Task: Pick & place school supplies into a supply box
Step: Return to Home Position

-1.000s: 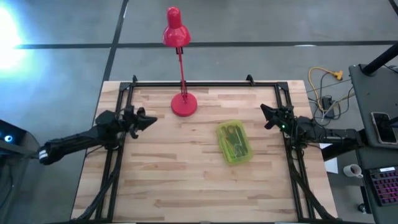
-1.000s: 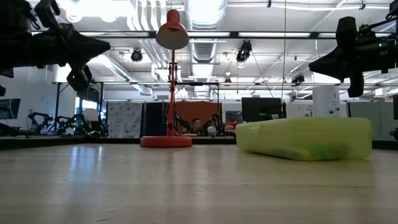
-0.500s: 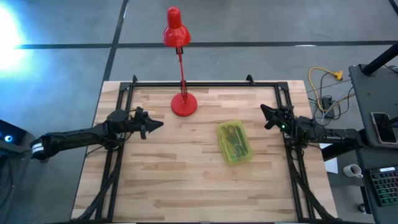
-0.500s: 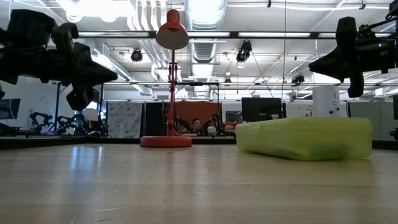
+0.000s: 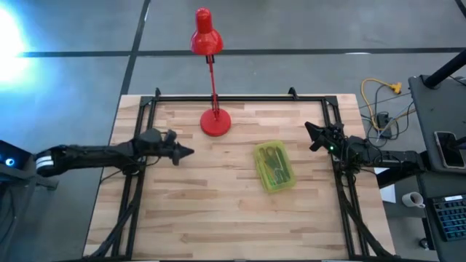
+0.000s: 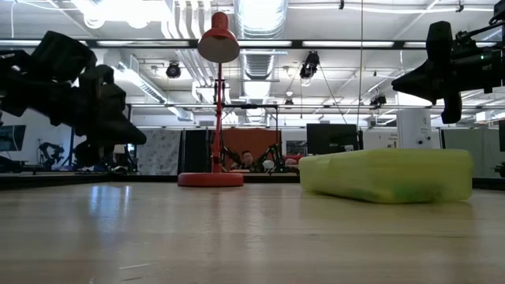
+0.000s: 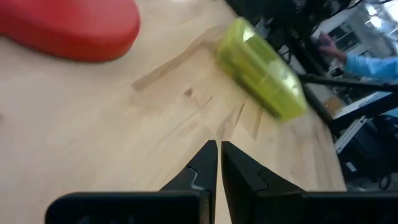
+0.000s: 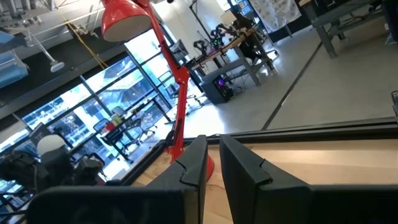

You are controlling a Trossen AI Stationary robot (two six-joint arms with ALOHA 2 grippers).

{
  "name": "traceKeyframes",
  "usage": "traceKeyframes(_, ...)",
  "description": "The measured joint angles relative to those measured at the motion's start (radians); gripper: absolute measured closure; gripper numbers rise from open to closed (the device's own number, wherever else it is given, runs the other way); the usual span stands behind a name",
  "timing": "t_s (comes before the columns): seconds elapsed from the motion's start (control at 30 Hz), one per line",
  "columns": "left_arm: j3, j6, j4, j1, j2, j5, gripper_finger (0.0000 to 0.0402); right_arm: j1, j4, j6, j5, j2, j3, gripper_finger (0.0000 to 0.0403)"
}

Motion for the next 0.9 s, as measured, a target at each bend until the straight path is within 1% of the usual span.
traceKeyframes(0.43,0.000,0.000,-0.003,0.000,0.144,0.000,0.0396,0.000,0.000,0.000,0.000,0.000,0.000,0.0365)
traceKeyframes(0.9,0.000,0.000,-0.003,0.000,0.235,0.000,0.0396,0.000,0.000,0.000,0.000,0.000,0.000,0.0365)
